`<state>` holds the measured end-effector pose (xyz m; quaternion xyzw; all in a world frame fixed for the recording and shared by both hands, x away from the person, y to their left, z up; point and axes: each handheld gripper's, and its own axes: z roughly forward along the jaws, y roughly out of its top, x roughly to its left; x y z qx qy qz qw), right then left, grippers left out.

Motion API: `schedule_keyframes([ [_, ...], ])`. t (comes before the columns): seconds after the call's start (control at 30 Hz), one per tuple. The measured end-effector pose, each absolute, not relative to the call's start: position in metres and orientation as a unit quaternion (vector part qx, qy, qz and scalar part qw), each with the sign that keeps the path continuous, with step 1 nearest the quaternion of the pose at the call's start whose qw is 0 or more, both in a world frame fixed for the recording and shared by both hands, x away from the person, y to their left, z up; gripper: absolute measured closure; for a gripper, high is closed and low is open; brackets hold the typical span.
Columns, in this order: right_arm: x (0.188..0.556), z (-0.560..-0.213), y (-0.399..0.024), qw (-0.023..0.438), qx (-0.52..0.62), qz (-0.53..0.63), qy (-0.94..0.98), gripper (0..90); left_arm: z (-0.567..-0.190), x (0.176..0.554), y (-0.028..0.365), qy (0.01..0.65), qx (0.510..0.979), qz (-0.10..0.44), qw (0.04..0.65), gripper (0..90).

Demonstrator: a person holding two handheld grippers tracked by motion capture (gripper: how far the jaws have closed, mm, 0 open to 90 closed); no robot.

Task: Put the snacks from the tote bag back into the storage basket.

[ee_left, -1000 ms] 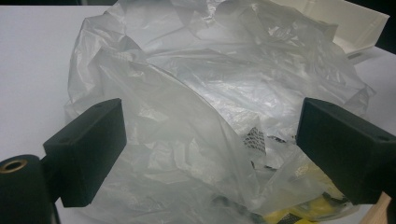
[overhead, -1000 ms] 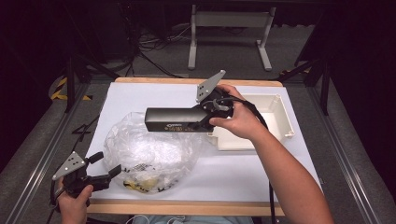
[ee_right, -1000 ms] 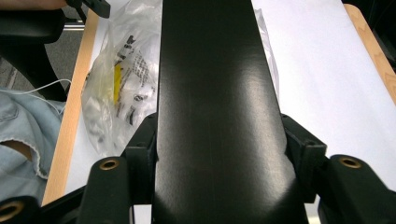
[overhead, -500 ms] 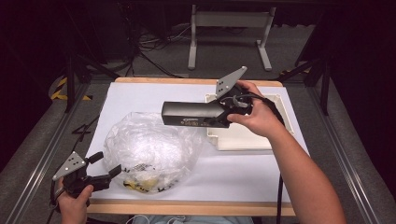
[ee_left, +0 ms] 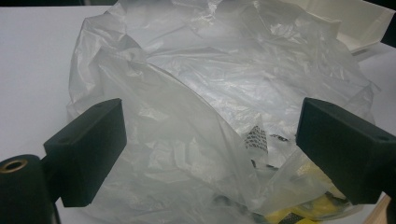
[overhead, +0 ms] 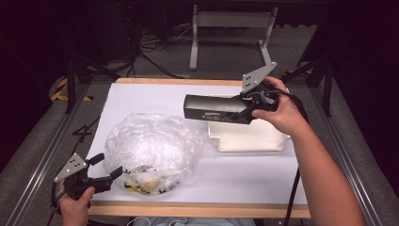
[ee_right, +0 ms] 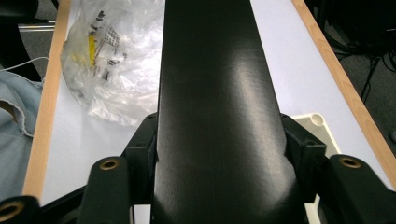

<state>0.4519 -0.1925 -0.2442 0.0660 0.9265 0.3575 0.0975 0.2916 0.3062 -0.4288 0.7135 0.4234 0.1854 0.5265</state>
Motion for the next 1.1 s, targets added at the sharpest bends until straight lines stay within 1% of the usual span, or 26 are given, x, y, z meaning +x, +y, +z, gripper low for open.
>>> schedule_keyframes([
  [0.23,0.454,-0.244,-0.209,0.103,0.075,0.349,0.928,42.7,-0.429,0.29,0.307,0.425,0.713,0.185,0.525,9.5],
  [0.43,0.457,-0.242,-0.229,0.118,0.086,0.343,0.928,42.6,-0.429,0.288,0.309,0.43,0.711,0.188,0.524,9.5],
  [0.63,0.462,-0.241,-0.248,0.119,0.102,0.34,0.927,42.6,-0.43,0.284,0.311,0.435,0.708,0.192,0.522,9.6],
  [0.7,0.464,-0.242,-0.254,0.118,0.108,0.341,0.926,42.6,-0.43,0.282,0.313,0.439,0.705,0.194,0.523,9.6],
  [0.9,0.471,-0.246,-0.268,0.14,0.105,0.324,0.93,42.6,-0.429,0.275,0.319,0.446,0.698,0.202,0.524,9.6],
  [1.1,0.479,-0.253,-0.277,0.146,0.106,0.318,0.931,42.6,-0.429,0.272,0.32,0.447,0.695,0.205,0.524,9.6],
])
